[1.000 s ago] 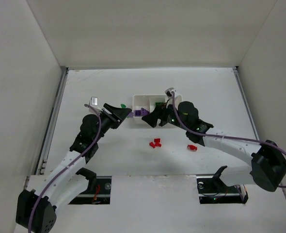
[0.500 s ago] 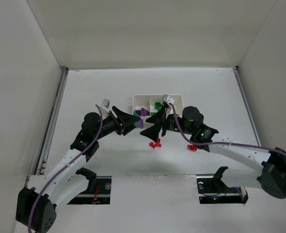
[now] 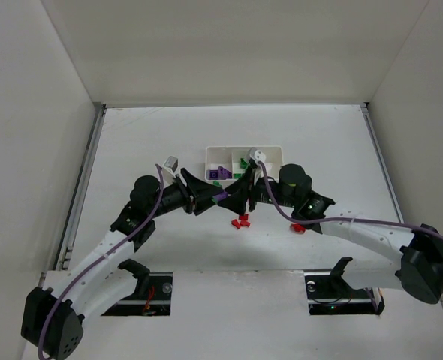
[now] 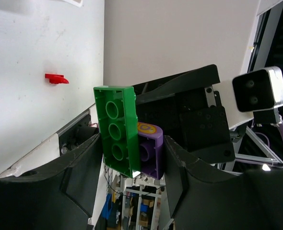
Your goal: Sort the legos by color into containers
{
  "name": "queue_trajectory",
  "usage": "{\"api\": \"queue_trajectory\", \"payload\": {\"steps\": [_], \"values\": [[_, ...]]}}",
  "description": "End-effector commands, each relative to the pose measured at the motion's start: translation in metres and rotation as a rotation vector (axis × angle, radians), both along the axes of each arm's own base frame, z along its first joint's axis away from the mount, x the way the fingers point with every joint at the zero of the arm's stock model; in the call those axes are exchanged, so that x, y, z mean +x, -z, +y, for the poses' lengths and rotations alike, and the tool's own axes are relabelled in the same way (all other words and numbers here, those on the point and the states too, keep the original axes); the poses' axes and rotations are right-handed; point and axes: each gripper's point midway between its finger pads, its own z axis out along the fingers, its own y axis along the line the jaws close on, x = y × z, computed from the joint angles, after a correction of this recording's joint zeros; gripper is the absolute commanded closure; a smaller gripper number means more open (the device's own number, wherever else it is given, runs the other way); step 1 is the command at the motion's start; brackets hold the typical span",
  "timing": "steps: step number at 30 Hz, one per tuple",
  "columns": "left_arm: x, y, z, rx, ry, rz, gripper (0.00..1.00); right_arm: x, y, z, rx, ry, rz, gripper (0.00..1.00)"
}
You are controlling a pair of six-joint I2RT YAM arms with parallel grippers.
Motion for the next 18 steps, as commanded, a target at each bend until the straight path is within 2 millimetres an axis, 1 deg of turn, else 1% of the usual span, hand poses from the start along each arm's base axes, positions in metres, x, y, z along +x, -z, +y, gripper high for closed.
{"api": "queue_trajectory", "payload": {"steps": [1,4,9,12,15,18], "values": [[-0.008,-0.013,-0.002,-0.037,0.032,-0.037,0.70,0.004,-0.022,0.009,0.055,-0.015,-0.058,0.41],[-0.009,-0.012,-0.002,-0.036,0.034,-0.036,0.70,0.006,-0.021,0.012,0.052,-0.015,-0.054,0.52],[-0.007,-0.008,0.001,-0.031,0.023,-0.034,0.67,0.003,-0.030,0.011,0.082,-0.012,-0.046,0.62],[-0.004,-0.010,0.004,-0.036,0.009,-0.049,0.60,0.002,-0.032,0.009,0.090,-0.012,-0.039,0.65],[0.002,-0.019,0.008,-0.058,-0.016,-0.086,0.48,0.002,-0.030,0.007,0.088,-0.009,-0.030,0.67],[0.010,-0.033,0.016,-0.087,-0.060,-0.132,0.41,0.003,-0.025,0.007,0.085,-0.005,-0.014,0.67]]}}
